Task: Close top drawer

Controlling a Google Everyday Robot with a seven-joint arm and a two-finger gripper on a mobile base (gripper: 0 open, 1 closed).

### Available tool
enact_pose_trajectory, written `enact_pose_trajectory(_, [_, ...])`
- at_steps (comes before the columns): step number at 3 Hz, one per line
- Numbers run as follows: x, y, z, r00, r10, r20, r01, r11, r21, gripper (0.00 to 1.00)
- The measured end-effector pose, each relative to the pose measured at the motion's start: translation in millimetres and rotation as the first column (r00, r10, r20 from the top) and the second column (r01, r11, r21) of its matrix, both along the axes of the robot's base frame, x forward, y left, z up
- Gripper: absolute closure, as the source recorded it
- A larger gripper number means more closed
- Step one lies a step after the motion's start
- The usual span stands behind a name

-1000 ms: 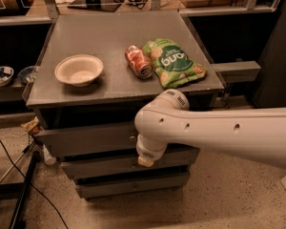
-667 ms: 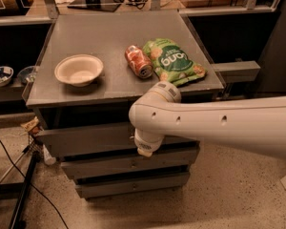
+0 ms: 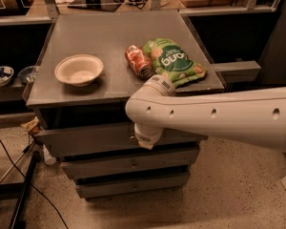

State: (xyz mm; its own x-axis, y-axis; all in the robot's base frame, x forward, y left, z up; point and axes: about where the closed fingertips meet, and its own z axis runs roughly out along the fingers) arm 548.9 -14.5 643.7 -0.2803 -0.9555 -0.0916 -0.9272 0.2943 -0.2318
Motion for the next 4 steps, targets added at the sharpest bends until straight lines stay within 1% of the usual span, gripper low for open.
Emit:
enact_pose_trajectory(1, [0.8, -0.2, 0.0, 1.0, -0.001, 0.001, 0.001, 1.0, -0.002, 0.83])
enact_pose_trajectory(4, [0.8, -0.3, 0.1, 1.0, -0.001, 0.001, 0.001, 1.0, -0.002, 0.13])
